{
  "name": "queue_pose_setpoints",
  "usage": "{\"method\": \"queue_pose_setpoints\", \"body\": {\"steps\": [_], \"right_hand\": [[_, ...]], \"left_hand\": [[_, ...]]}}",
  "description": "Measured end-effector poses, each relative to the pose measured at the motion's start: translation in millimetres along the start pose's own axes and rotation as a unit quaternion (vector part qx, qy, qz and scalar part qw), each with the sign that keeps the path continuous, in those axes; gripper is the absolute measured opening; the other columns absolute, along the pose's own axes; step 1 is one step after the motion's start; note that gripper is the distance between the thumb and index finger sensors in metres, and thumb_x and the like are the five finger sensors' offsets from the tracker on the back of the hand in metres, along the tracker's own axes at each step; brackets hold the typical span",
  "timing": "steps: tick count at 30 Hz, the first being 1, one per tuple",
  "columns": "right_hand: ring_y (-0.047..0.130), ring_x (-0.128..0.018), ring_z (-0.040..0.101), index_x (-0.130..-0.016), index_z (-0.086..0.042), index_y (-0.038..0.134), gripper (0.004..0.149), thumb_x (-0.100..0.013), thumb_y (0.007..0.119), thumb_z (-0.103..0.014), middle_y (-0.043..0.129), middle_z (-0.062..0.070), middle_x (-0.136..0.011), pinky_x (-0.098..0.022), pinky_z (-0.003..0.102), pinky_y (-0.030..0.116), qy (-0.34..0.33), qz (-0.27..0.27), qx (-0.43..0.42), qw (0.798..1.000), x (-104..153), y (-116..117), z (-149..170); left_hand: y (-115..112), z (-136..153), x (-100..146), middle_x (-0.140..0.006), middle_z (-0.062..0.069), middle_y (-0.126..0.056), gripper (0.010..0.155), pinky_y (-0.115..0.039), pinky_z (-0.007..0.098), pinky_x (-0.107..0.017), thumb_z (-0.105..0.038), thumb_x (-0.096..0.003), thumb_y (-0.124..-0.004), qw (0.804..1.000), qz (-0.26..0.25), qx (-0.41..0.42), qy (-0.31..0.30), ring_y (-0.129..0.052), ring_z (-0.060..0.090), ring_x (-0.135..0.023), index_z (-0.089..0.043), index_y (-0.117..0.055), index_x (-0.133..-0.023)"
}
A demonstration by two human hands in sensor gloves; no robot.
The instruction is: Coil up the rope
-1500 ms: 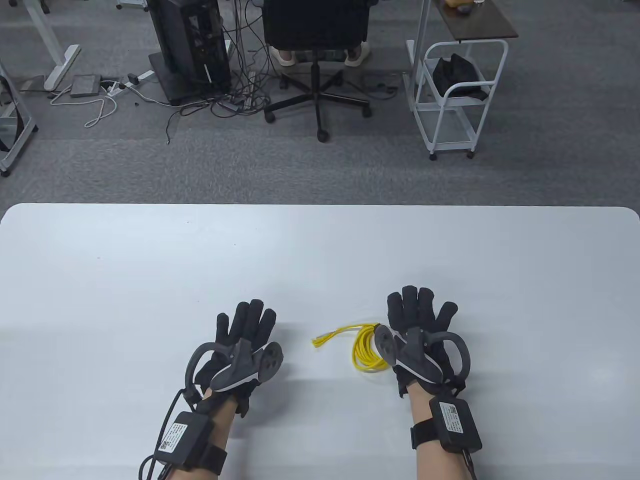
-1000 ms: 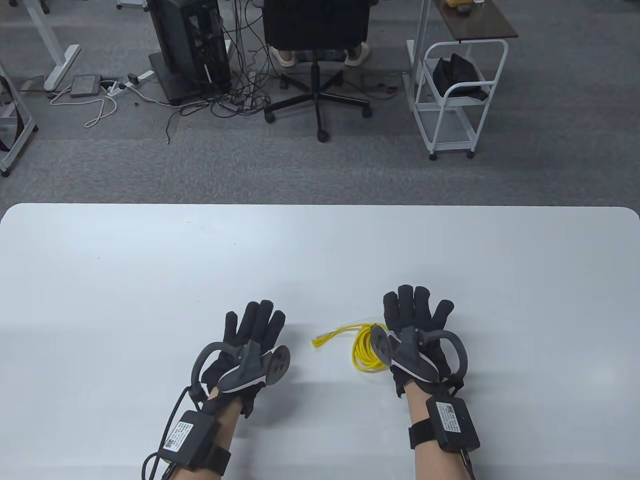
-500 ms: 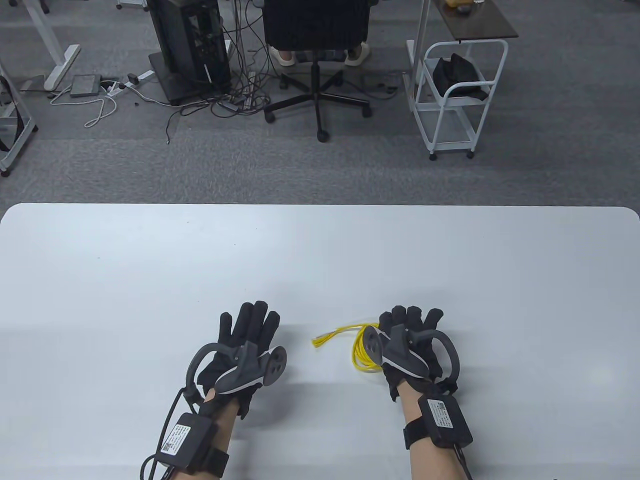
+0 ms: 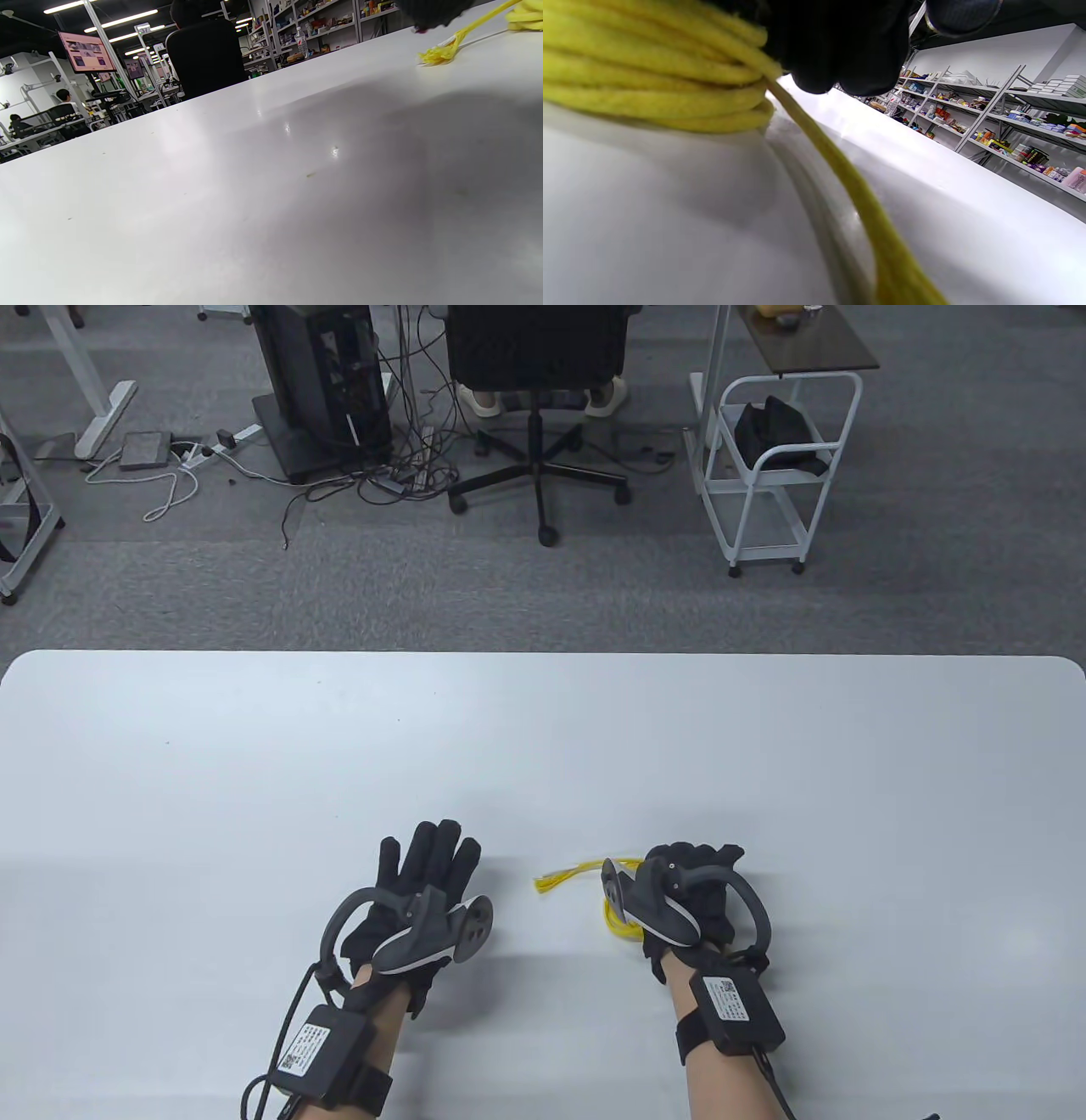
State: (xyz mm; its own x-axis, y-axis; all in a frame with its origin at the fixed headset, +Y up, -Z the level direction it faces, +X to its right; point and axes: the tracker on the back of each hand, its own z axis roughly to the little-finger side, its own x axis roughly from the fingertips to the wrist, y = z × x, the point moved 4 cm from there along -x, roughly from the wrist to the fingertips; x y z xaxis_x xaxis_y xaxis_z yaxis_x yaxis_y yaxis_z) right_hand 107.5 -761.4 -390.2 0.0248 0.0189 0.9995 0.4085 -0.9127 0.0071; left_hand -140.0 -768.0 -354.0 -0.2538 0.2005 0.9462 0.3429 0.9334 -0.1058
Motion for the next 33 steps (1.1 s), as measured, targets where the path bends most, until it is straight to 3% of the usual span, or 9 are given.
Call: {"method": "queue_pose_setpoints", "body": {"steps": [7, 12, 16, 21, 28, 31, 33], "right_hand": [[0.086, -0.075, 0.042, -0.093, -0.014, 0.072, 0.042, -0.060, 0.071, -0.039, 0.083, 0.018, -0.091, -0.064, 0.067, 0.059, 0.047, 0.073, -0.102, 0.991, 7, -31, 26], [0.088, -0.071, 0.041, -0.092, -0.013, 0.071, 0.042, -0.059, 0.071, -0.040, 0.084, 0.017, -0.088, -0.064, 0.067, 0.061, 0.061, 0.146, -0.266, 0.951, 16, -56, 43], [0.089, -0.068, 0.039, -0.092, -0.014, 0.070, 0.043, -0.059, 0.069, -0.042, 0.085, 0.016, -0.085, -0.063, 0.066, 0.062, 0.044, 0.178, -0.360, 0.915, 23, -68, 41], [0.090, -0.065, 0.037, -0.092, -0.014, 0.069, 0.043, -0.059, 0.067, -0.042, 0.086, 0.014, -0.083, -0.063, 0.066, 0.062, -0.049, 0.195, -0.410, 0.889, 28, -81, 11], [0.090, -0.065, 0.037, -0.094, -0.014, 0.067, 0.042, -0.059, 0.066, -0.039, 0.085, 0.015, -0.084, -0.064, 0.067, 0.061, -0.202, 0.153, -0.447, 0.858, 40, -91, -51], [0.090, -0.067, 0.036, -0.095, -0.015, 0.066, 0.043, -0.059, 0.066, -0.038, 0.084, 0.014, -0.085, -0.064, 0.067, 0.060, -0.247, 0.149, -0.413, 0.864, 47, -95, -69], [0.089, -0.067, 0.036, -0.095, -0.015, 0.065, 0.043, -0.059, 0.066, -0.037, 0.084, 0.014, -0.086, -0.064, 0.068, 0.060, -0.260, 0.144, -0.414, 0.861, 50, -95, -75]], "left_hand": [[2, -1, 0, -0.127, 0.011, -0.009, 0.082, -0.027, 0.062, -0.078, -0.066, -0.0530, -0.047, 1.000, -0.005, 0.015, -0.001, -0.021, 0.038, -0.117, -0.026, -0.018, -0.118], [13, -2, 3, -0.130, 0.009, -0.036, 0.078, -0.034, 0.061, -0.079, -0.066, -0.0527, -0.047, 0.995, -0.024, 0.099, -0.015, -0.044, 0.036, -0.118, -0.027, -0.037, -0.119], [21, -5, 5, -0.125, 0.008, -0.059, 0.075, -0.044, 0.058, -0.078, -0.066, -0.0525, -0.046, 0.978, -0.030, 0.202, -0.039, -0.066, 0.034, -0.112, -0.027, -0.054, -0.116], [25, -11, 6, -0.127, 0.012, -0.055, 0.081, -0.044, 0.060, -0.078, -0.069, -0.0520, -0.043, 0.929, -0.004, 0.361, -0.084, -0.064, 0.037, -0.112, -0.023, -0.048, -0.119], [23, -2, 7, -0.129, 0.019, -0.037, 0.092, -0.040, 0.062, -0.077, -0.073, -0.0507, -0.042, 0.814, -0.001, 0.572, -0.094, -0.050, 0.043, -0.114, -0.015, -0.030, -0.121], [20, 7, 7, -0.129, 0.018, -0.038, 0.092, -0.041, 0.062, -0.077, -0.073, -0.0511, -0.043, 0.763, -0.011, 0.640, -0.091, -0.051, 0.043, -0.114, -0.015, -0.031, -0.121], [19, 12, 7, -0.128, 0.017, -0.041, 0.090, -0.042, 0.062, -0.077, -0.073, -0.0518, -0.044, 0.743, -0.019, 0.664, -0.087, -0.052, 0.042, -0.114, -0.017, -0.034, -0.121]]}}
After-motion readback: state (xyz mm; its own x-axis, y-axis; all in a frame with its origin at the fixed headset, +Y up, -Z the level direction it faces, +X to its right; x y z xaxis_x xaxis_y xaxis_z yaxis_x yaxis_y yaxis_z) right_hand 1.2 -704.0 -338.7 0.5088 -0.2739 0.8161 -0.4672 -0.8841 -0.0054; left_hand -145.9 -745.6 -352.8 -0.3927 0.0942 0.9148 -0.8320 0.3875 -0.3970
